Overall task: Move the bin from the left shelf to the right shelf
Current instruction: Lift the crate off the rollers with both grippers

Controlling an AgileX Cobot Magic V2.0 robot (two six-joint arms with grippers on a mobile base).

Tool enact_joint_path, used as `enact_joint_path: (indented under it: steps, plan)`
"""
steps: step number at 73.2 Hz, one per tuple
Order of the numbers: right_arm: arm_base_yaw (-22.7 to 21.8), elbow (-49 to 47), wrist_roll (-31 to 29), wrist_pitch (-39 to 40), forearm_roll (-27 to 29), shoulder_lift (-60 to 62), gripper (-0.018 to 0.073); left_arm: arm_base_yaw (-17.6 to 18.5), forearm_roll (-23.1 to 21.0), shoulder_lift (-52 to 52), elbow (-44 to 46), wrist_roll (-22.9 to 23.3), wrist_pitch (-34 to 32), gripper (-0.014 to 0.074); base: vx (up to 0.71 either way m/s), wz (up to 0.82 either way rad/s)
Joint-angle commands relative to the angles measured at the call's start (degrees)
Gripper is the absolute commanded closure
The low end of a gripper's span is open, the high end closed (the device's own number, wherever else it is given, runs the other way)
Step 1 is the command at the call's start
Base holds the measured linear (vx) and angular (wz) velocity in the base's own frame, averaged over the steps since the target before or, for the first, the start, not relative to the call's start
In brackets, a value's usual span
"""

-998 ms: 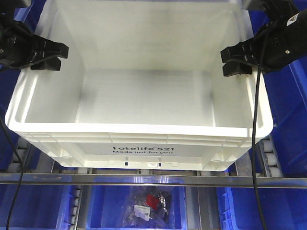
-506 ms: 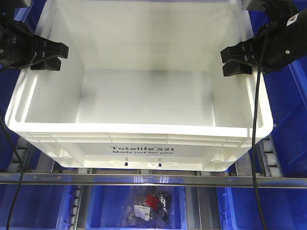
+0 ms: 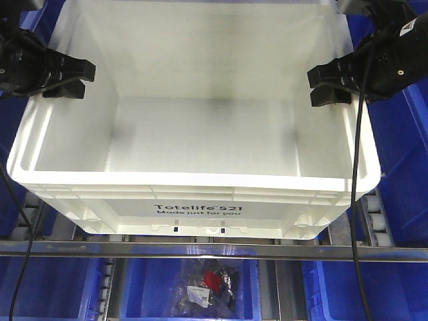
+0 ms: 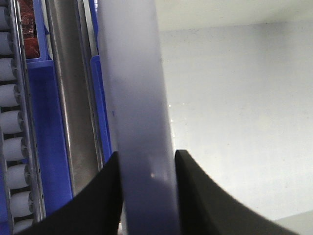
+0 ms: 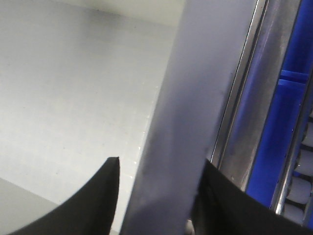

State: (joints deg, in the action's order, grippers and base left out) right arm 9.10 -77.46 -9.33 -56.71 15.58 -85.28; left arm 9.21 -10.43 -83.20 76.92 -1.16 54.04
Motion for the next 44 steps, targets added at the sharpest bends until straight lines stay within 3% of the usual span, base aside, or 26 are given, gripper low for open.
enact_joint_path:
  steps: [1,44]
  plan:
    - [-0.3,-2.0,-0.2,4.4,0.0,2.7,0.0564,0.0,-1.3,3.5,2.5,-1.8,-6.2,0.0594,0.0,0.0]
    - [-0.3,-2.0,-0.2,4.4,0.0,2.7,0.0564,0.0,-1.3,3.5,2.5,-1.8,-6.2,0.0594,-0.04,0.0]
